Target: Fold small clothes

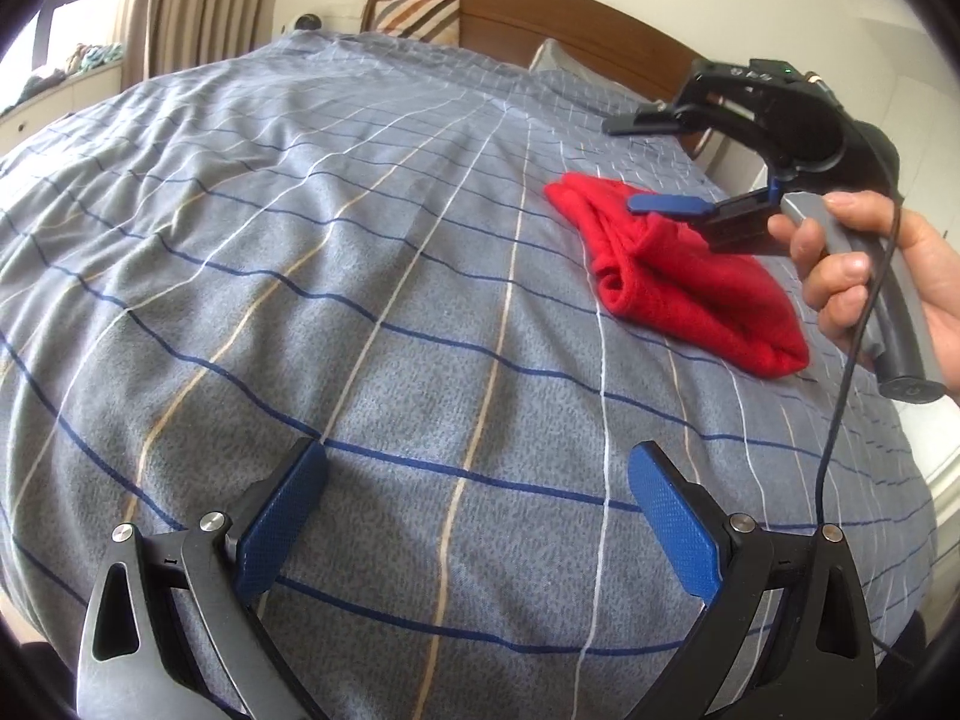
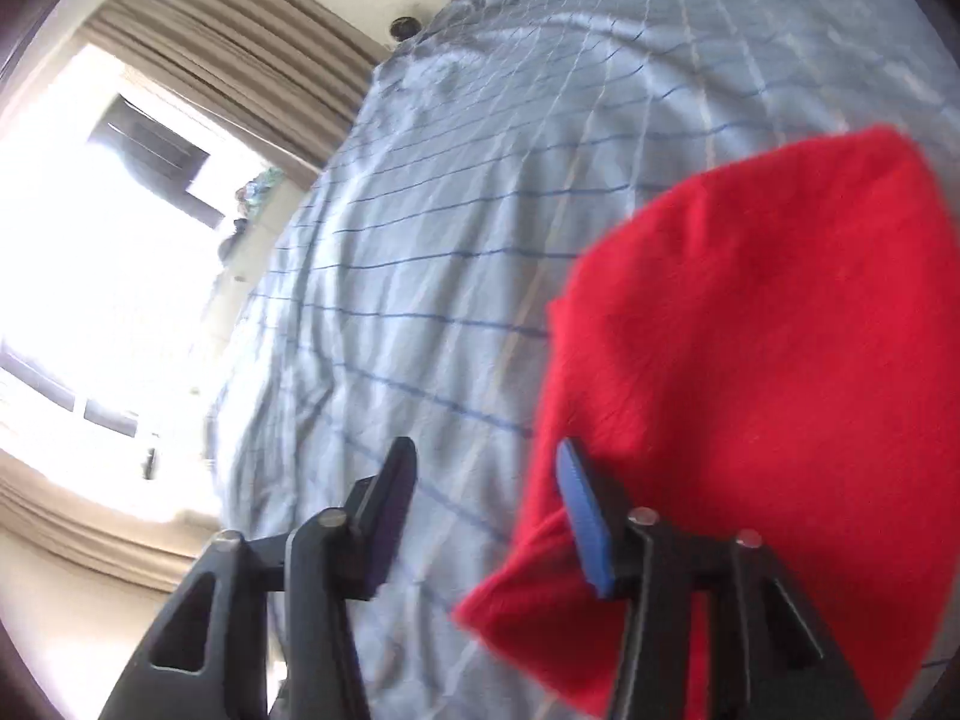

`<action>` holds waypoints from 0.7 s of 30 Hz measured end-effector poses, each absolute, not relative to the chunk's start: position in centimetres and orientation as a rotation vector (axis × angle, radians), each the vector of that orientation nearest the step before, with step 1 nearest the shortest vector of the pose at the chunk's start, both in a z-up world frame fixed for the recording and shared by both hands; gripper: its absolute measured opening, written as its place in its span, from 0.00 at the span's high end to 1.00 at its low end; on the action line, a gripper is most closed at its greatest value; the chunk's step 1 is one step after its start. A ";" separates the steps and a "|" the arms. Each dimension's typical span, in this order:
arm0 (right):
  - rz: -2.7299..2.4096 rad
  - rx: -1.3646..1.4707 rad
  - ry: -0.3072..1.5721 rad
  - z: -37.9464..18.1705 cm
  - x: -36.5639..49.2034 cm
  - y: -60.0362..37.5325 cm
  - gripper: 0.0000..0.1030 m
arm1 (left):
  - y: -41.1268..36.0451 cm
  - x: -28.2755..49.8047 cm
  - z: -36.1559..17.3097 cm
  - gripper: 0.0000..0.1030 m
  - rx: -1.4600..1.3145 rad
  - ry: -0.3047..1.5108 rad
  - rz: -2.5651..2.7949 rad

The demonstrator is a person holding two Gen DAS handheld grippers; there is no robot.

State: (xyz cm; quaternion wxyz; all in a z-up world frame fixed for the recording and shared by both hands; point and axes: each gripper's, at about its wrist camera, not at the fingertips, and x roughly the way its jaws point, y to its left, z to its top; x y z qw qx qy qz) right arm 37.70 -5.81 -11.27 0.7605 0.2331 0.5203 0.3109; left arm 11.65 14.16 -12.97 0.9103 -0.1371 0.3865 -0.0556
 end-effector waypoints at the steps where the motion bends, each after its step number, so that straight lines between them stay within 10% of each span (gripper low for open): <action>1: 0.719 0.538 1.108 -10.7 37.1 -6.0 0.39 | 14.3 11.6 -12.9 0.02 -0.291 0.797 -0.115; 21: 0.683 -0.296 0.963 -12.9 28.2 -3.3 0.63 | 14.1 11.6 -13.2 0.02 -0.261 0.800 -0.093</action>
